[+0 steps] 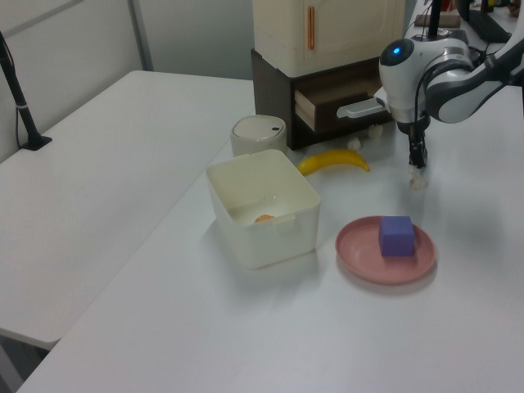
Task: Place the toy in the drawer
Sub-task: 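Move the gripper down over the black-and-white panda figurine, then close the gripper on the panda figurine and lift it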
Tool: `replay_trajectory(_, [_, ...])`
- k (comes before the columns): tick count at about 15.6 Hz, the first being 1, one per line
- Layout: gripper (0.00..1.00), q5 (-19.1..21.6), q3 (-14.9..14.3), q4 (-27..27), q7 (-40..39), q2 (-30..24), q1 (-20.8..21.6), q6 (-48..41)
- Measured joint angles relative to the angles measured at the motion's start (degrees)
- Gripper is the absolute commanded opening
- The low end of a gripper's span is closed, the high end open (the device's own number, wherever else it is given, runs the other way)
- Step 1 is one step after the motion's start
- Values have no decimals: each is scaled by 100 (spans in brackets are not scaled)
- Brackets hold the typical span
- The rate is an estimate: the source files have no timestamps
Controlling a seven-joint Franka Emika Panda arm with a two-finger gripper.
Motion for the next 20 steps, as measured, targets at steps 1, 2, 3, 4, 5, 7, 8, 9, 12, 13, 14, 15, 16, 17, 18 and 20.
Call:
replay_trajectory(1, [100,-2,0,1,11,29,0,0])
replay_trajectory(2, [100,-5,0,2,13,51,0,0])
replay_trajectory(3, [100,-25,0,2,14,70,0,5])
replay_trajectory(4, [100,-49,0,2,17,87,-1,39])
replay_trajectory(5, [100,-63,0,3,23,102,-5,94])
replay_trajectory(7, [100,-76,-2,19,50,123,-29,205])
replay_trajectory(8, [100,-76,-3,36,66,131,-49,232])
replay_trajectory(9, [100,-76,-3,57,86,144,-72,247])
replay_trajectory(12, [88,-140,-4,79,161,197,-98,254])
replay_trajectory(13, [85,-168,-4,79,200,218,-98,254])
replay_trajectory(14, [78,-188,-4,80,211,246,-98,255])
replay_trajectory(15, [72,-199,-4,82,217,276,-98,255])
replay_trajectory(16, [70,-227,-4,96,237,285,-98,255])
replay_trajectory(17, [65,-232,-4,107,265,290,-98,256])
replay_trajectory(18, [58,-240,-4,133,331,288,-96,257])
replay_trajectory(20, [45,-265,-3,190,428,280,-91,257])
